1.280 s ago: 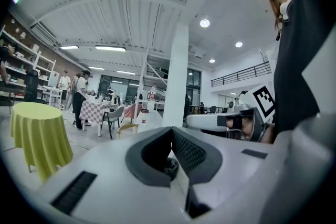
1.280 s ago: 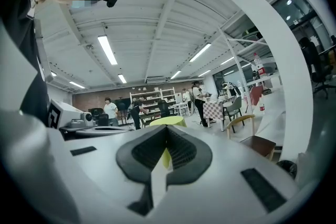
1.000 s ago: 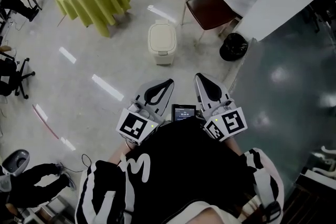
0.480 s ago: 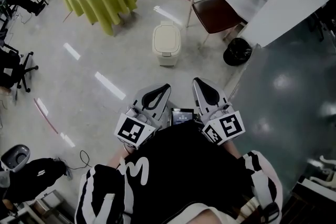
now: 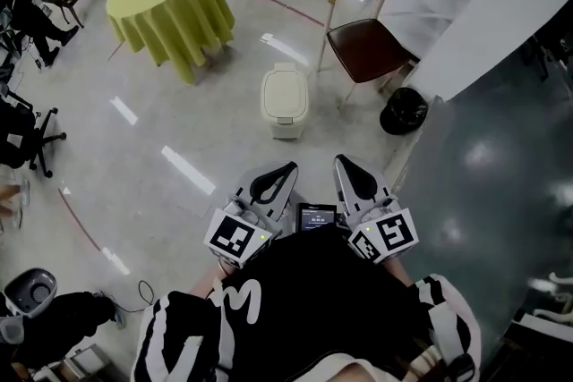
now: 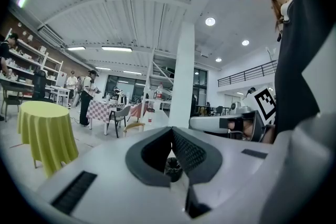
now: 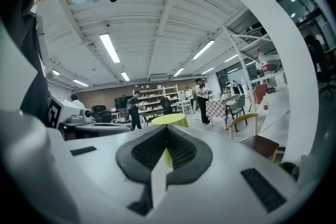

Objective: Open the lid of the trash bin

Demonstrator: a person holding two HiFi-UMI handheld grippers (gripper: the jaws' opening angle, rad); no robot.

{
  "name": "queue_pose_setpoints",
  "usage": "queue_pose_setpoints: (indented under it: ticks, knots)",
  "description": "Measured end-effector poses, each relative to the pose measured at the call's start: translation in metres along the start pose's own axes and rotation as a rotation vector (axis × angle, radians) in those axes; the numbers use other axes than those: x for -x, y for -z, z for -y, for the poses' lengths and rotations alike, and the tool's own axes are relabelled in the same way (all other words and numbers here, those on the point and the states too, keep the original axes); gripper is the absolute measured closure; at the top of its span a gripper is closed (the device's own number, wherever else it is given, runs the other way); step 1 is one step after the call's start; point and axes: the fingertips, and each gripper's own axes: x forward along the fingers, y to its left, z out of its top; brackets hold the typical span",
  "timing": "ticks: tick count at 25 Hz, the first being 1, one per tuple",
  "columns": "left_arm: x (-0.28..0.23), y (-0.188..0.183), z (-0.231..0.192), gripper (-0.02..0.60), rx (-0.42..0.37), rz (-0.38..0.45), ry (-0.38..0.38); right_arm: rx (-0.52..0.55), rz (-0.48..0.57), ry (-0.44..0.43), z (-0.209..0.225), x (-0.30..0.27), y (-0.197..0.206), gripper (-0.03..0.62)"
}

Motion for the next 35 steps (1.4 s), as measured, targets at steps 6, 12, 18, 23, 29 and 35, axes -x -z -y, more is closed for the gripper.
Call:
queue_pose_setpoints:
  ticks: [6, 12, 18, 23, 29, 35]
  knots:
    - [-0.021, -0.004, -0.028, 0.574, -0.001, 0.012, 0.015, 0.004, -0.005, -0.006, 0.011, -0.031, -0.004, 0.591]
    - [-0.048, -0.006, -0.059, 0.574, -0.045, 0.030, 0.042, 0.004, -0.006, -0.011, 0.027, -0.066, -0.011, 0.591]
    - [-0.074, -0.017, -0.091, 0.574, -0.029, 0.032, 0.048, -0.006, -0.020, -0.014, 0.046, -0.103, -0.015, 0.591]
    - [-0.089, -0.029, -0.120, 0.574, -0.002, 0.022, 0.040, 0.002, -0.023, -0.014, 0.055, -0.133, -0.024, 0.590]
    - [-0.109, -0.038, -0.154, 0.574, -0.011, 0.028, 0.056, 0.003, -0.018, 0.008, 0.071, -0.168, -0.036, 0.590]
    - [-0.125, -0.056, -0.189, 0.574, -0.008, 0.021, 0.069, 0.004, -0.004, 0.027, 0.081, -0.204, -0.049, 0.591]
